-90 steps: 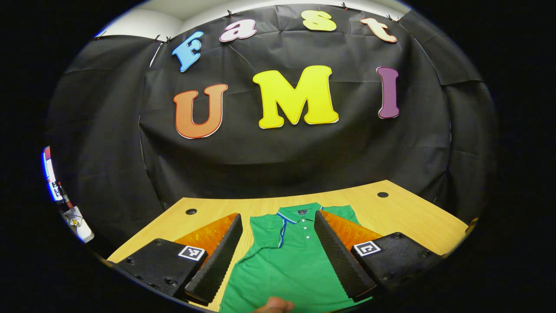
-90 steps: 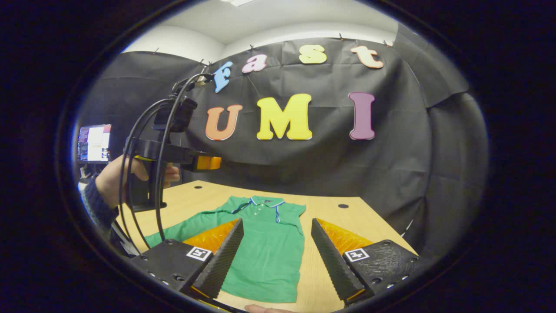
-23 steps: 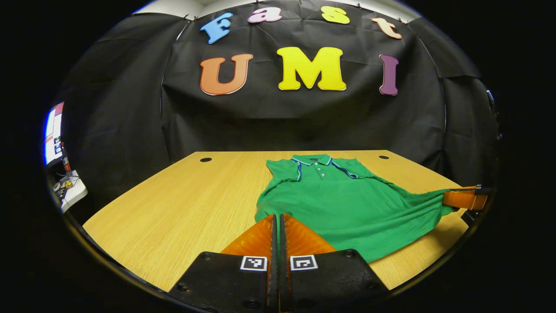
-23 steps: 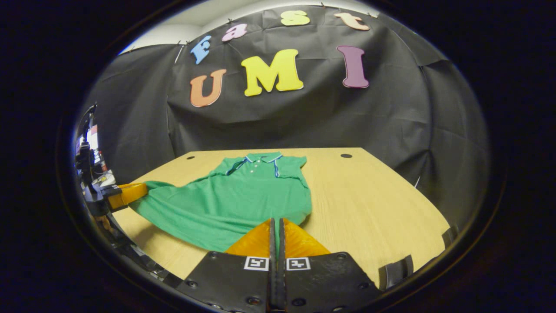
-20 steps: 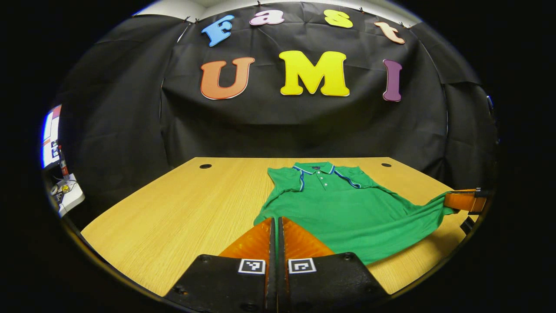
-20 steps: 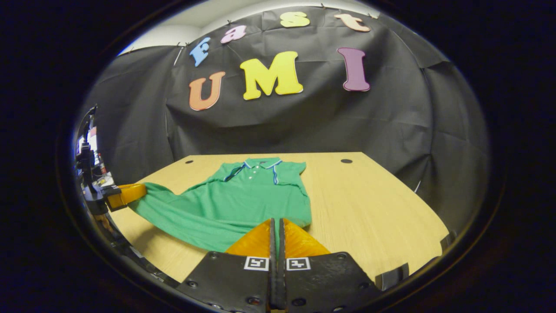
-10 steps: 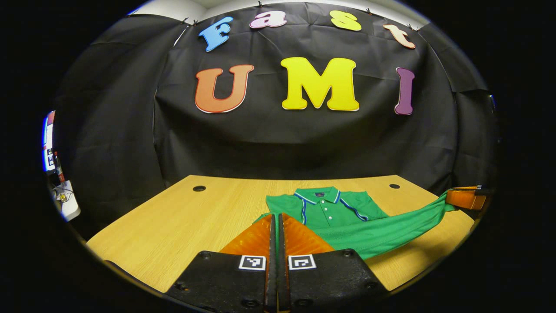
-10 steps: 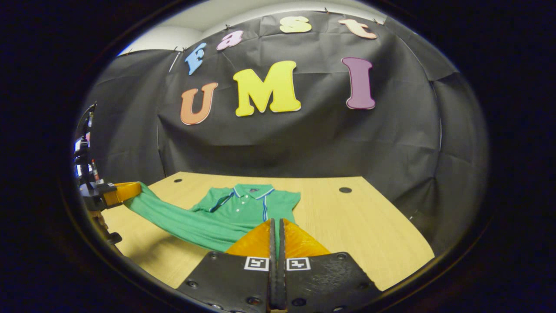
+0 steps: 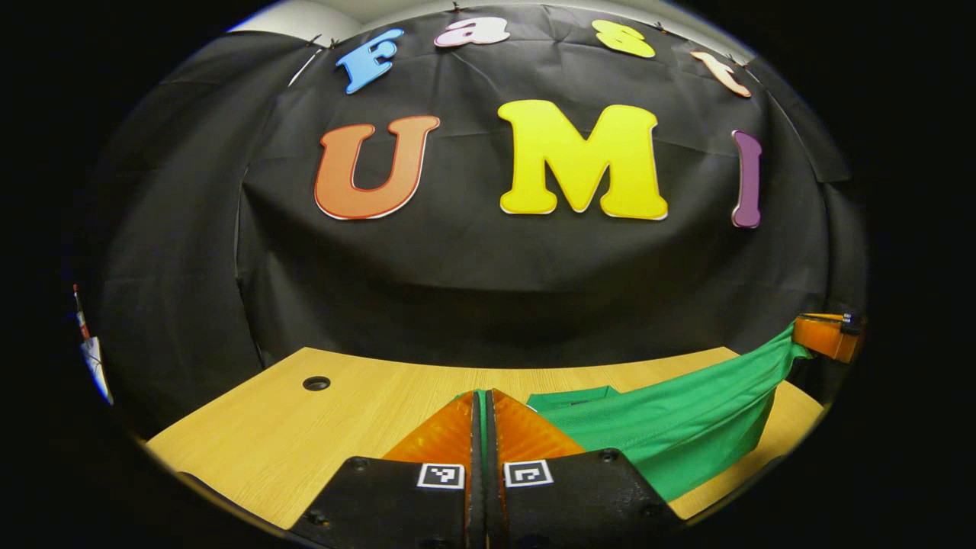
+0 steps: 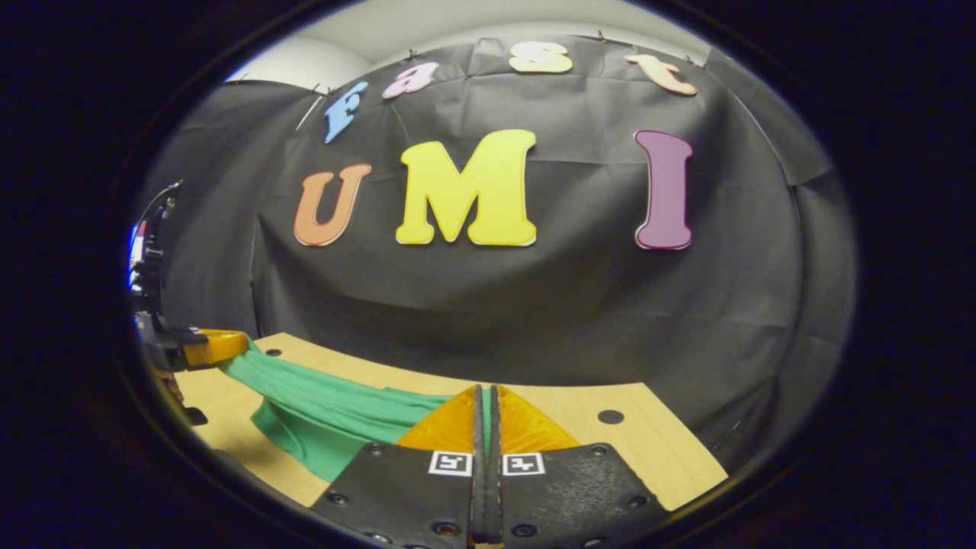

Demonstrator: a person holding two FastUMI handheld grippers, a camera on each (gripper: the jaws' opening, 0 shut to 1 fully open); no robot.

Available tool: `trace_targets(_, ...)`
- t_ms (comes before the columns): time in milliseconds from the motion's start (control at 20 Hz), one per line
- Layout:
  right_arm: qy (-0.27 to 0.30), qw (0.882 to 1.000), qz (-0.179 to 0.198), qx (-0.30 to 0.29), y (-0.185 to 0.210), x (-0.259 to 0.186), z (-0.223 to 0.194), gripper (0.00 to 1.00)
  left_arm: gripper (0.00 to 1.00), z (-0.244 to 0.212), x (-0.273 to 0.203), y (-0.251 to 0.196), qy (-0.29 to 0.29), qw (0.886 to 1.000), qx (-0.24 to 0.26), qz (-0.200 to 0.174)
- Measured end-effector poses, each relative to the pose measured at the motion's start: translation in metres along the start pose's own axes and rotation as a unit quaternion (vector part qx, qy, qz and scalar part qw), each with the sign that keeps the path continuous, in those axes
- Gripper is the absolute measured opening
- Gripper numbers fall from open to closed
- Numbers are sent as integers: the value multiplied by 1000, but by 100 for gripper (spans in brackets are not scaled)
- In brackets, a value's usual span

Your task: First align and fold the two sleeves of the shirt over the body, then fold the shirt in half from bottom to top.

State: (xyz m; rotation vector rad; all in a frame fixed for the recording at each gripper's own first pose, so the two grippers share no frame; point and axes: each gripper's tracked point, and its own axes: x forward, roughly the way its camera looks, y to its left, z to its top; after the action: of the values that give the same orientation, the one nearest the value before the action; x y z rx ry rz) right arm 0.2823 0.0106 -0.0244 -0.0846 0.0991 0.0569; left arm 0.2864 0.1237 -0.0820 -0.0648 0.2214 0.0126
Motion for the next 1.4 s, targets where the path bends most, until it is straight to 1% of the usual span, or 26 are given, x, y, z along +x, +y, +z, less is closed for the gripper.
trace_targets(100, 7, 1000, -8, -3, -5, 42, -2, 0, 7, -1, 35, -4, 14, 1000, -14, -4)
trace_targets(250, 10, 1000, -13, -9, -9, 98, -10, 0, 7, -11, 83, -5, 44, 999, -3, -13)
trace_targets(350, 8, 1000, -19, -18, -11, 129, -17, 0, 7, -11, 117, -4, 40, 999, 8, -13)
trace_targets(450, 15, 1000, -20, -15, -11, 153, -30, 0, 7, -24, 146, -3, 51, 998, 20, -9)
trace_targets(650, 23, 998, -43, -40, -18, 181, -51, 0, 8, -49, 174, -11, 65, 997, 31, -16)
trace_targets(700, 23, 998, -43, -51, -18, 185, -55, 0, 11, -54, 176, -12, 68, 997, 32, -18)
trace_targets(800, 26, 996, -53, -72, -22, 188, -61, 1, 12, -61, 177, -13, 76, 996, 29, -20)
trace_targets(850, 29, 994, -64, -83, -26, 189, -65, 5, 13, -66, 176, -8, 79, 997, 18, -10)
trace_targets(900, 34, 992, -78, -89, -32, 186, -68, 20, 35, -72, 173, -7, 87, 996, 0, -9)
trace_targets(950, 44, 992, -81, -90, -32, 182, -75, 58, 56, -78, 169, -7, 100, 995, -5, -19)
trace_targets(1000, 49, 992, -77, -86, -33, 182, -80, 96, 78, -88, 168, -4, 112, 994, 1, -14)
trace_targets(1050, 55, 993, -73, -78, -33, 178, -81, 96, 100, -87, 159, 7, 117, 993, 15, 6)
trace_targets(1100, 61, 994, -69, -67, -31, 177, -79, 97, 100, -93, 159, 18, 122, 992, 31, 27)
trace_targets(1150, 63, 994, -69, -61, -33, 174, -79, 97, 100, -94, 155, 25, 121, 991, 44, 38)
trace_targets(1250, 64, 993, -74, -59, -34, 150, -80, 95, 100, -90, 145, 24, 108, 993, 44, 33)
trace_targets(1350, 73, 994, -61, -51, -27, 131, -86, 95, 100, -85, 135, 14, 101, 995, 27, 8)
trace_targets(1400, 81, 994, -57, -50, -25, 121, -88, 95, 100, -82, 126, 13, 99, 995, 23, 10)
